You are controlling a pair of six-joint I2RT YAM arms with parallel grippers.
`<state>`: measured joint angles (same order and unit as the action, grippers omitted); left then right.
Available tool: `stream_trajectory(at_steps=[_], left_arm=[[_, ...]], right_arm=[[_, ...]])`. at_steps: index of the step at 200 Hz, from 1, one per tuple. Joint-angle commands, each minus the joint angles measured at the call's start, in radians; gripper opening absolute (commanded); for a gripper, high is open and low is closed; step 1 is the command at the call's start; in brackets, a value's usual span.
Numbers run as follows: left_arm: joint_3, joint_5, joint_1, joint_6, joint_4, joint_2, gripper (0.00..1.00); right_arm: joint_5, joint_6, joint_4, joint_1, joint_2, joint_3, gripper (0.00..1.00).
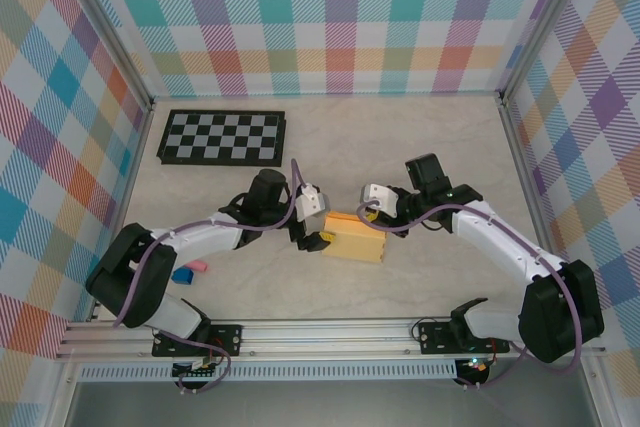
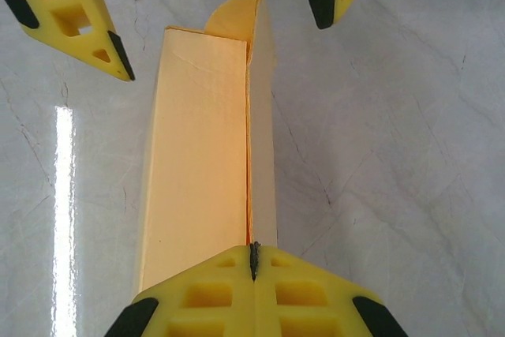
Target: Fold the paper box
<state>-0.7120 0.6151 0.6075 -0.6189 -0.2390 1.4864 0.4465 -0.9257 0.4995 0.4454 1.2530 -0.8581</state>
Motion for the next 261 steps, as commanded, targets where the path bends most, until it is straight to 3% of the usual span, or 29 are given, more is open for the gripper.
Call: stream_trajectory(at_steps=[1, 37, 98, 143, 161, 191, 231, 261], left_arm=[[-0.043, 0.033, 0.011, -0.021, -0.025, 0.027, 1.00], [-0.066, 0.059, 0.037, -0.061, 0.027, 0.060, 0.97], [-0.080, 0.046, 0.055, -0.097, 0.055, 0.074, 0.61], [-0.071, 0.036, 0.061, -0.099, 0.056, 0.074, 0.51], [-0.052, 0.025, 0.064, -0.096, 0.041, 0.067, 0.50], [-0.045, 0.006, 0.065, -0.091, 0.040, 0.060, 0.50], [-0.052, -0.011, 0.066, -0.073, 0.030, 0.058, 0.50], [-0.052, -0.017, 0.066, -0.058, 0.017, 0.057, 0.52]], right_arm=[[0.059, -0.038, 0.027, 0.010, -0.017, 0.006, 0.00], [0.059, -0.042, 0.030, 0.012, -0.020, 0.004, 0.00], [0.058, -0.040, 0.028, 0.018, -0.015, 0.003, 0.00], [0.041, 0.025, -0.025, 0.022, -0.021, 0.012, 0.00], [0.025, 0.101, -0.083, 0.021, -0.043, 0.026, 0.26], [0.026, 0.323, -0.191, -0.030, -0.141, 0.056, 0.49], [0.032, 0.598, -0.121, -0.141, -0.283, 0.077, 0.53], [0.053, 0.809, 0.022, -0.196, -0.248, 0.077, 0.52]])
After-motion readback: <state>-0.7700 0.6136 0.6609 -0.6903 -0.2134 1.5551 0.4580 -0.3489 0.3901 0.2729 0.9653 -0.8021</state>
